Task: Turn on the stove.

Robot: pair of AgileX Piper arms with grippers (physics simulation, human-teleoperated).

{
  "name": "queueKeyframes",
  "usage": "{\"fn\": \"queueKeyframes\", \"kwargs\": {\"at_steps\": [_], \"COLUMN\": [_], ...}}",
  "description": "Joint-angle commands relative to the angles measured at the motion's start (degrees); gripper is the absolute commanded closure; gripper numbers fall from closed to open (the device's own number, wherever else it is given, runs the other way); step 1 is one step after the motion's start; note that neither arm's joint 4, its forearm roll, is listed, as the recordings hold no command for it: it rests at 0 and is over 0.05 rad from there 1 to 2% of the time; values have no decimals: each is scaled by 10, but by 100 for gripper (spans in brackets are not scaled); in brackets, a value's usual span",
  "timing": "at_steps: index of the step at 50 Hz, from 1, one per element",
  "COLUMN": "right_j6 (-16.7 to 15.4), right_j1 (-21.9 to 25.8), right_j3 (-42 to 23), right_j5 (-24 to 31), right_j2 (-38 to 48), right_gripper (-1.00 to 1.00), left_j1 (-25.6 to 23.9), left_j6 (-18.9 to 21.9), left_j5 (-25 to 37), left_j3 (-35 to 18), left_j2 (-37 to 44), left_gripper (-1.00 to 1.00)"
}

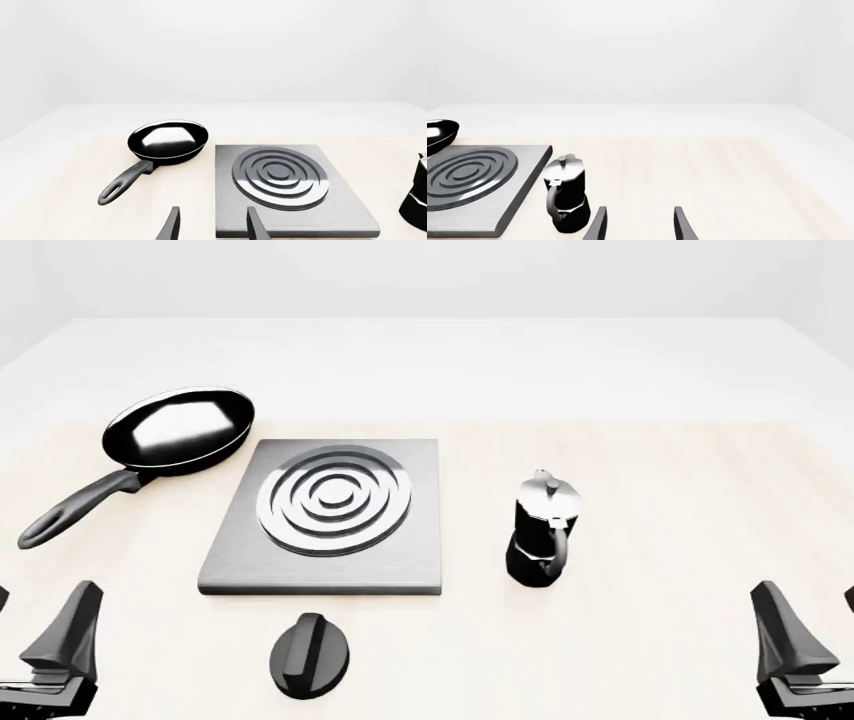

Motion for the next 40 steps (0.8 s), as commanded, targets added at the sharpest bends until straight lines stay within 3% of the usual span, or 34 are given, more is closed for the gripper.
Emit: {"fn": "queueKeyframes", "kwargs": {"at_steps": [1,2,3,6,7,12,22,28,34,35,40], "right_j6": [1,1,1,-1,-3,-6,-11,-12,-14,-15,-15], "right_j1": [1,1,0,1,0,0,-1,-1,-1,1,2], "right_j3": [-1,-1,-1,0,0,0,0,0,0,0,0], "right_j5": [0,0,2,2,2,1,-5,-5,-10,-19,-14], "right_j2": [3,2,3,4,4,7,14,15,22,35,28], "right_gripper": [-100,-100,-100,-100,-100,-100,-100,-100,-100,-100,-100], "left_j1": [1,1,-2,-3,-11,-32,-86,-115,-149,-184,-216], "left_j6": [24,23,20,31,11,11,-15,-16,-45,-52,-41], "left_j5": [-26,-15,-28,-35,-28,-22,42,65,79,83,77], "left_j3": [-2,-7,-35,-50,-71,-104,-174,-198,-216,-232,-239], "left_j2": [48,34,105,136,161,223,276,299,334,362,379], "left_gripper": [-100,-100,-100,-100,-100,-100,-100,-100,-100,-100,-100]}}
